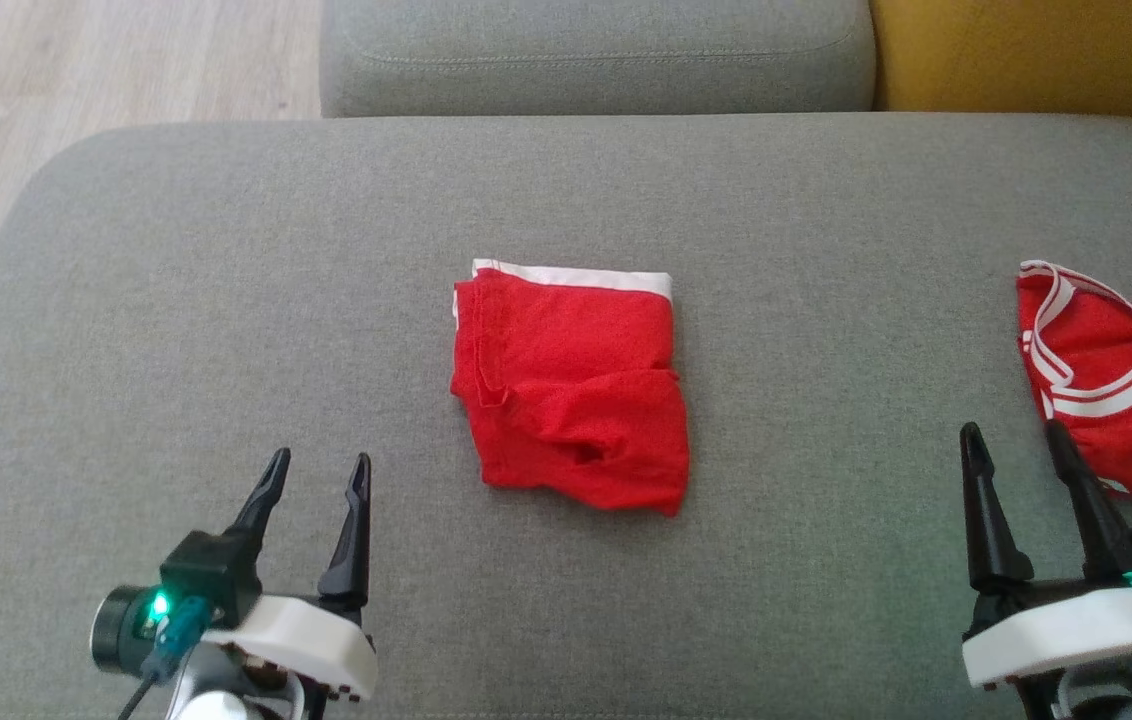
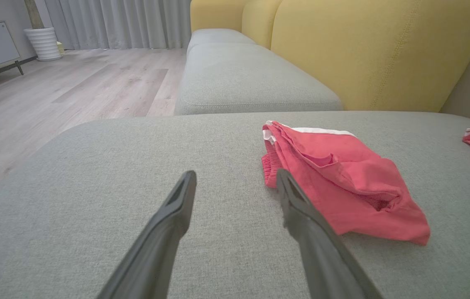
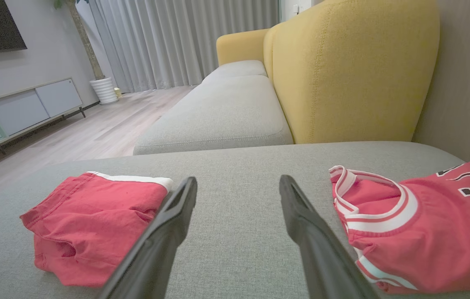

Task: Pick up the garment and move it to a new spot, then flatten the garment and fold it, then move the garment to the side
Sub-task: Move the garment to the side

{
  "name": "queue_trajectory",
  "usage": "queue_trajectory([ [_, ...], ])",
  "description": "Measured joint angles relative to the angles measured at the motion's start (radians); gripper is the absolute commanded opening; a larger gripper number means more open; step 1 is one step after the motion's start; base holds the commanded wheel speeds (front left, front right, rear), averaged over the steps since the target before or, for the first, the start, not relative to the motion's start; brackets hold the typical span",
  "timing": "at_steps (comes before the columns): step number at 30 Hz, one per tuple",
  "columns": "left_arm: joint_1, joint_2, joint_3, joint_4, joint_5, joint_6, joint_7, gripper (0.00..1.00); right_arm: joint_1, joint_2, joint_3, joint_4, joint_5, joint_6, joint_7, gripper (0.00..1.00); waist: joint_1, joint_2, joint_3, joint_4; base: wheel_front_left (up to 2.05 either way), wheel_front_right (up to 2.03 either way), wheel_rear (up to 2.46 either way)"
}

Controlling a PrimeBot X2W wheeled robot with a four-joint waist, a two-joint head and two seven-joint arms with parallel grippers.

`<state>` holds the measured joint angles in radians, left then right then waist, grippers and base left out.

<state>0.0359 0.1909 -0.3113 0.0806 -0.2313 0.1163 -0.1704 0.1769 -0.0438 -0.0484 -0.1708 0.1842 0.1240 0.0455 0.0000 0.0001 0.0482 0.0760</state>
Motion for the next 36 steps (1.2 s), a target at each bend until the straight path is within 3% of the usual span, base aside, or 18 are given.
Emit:
queue_trajectory([
  [9,-0.036,-0.001,-0.013,-0.001,0.000,-0.001,-0.018,1.00,-0.012,0.000,-0.012,0.049,0.009,0.000,0.000,1.00,0.0000,0.0000,0.031,0.030,0.00,0.00,0.00],
  [20,-0.151,-0.043,-0.035,0.026,0.000,-0.020,-0.065,1.00,-0.258,-0.001,0.075,0.361,0.010,0.000,0.004,1.00,0.0000,0.0000,0.115,0.148,0.00,0.00,0.00],
  [31,-0.208,-0.075,-0.034,0.054,0.001,-0.038,-0.079,1.00,-0.467,-0.008,0.229,0.673,0.109,0.000,0.035,1.00,0.0000,0.0000,0.195,0.236,0.00,0.00,0.00],
  [32,-0.210,-0.077,-0.032,0.053,0.002,-0.039,-0.079,1.00,-0.479,-0.010,0.239,0.683,0.121,0.000,0.047,0.58,0.0000,0.0000,0.197,0.238,0.00,0.00,0.00],
  [33,-0.211,-0.079,-0.030,0.049,0.004,-0.039,-0.079,1.00,-0.491,-0.013,0.246,0.692,0.124,0.000,0.064,0.39,0.0000,0.0000,0.199,0.238,0.00,0.00,0.00],
  [34,-0.211,-0.080,-0.028,0.048,0.008,-0.039,-0.079,1.00,-0.502,-0.015,0.251,0.698,0.125,0.000,0.072,0.00,0.0000,0.0000,0.200,0.237,0.00,0.00,0.00],
  [36,-0.211,-0.081,-0.023,0.044,0.012,-0.043,-0.079,1.00,-0.514,-0.017,0.264,0.709,0.132,0.000,0.089,0.00,0.0000,0.0000,0.201,0.231,0.00,0.00,0.00],
])
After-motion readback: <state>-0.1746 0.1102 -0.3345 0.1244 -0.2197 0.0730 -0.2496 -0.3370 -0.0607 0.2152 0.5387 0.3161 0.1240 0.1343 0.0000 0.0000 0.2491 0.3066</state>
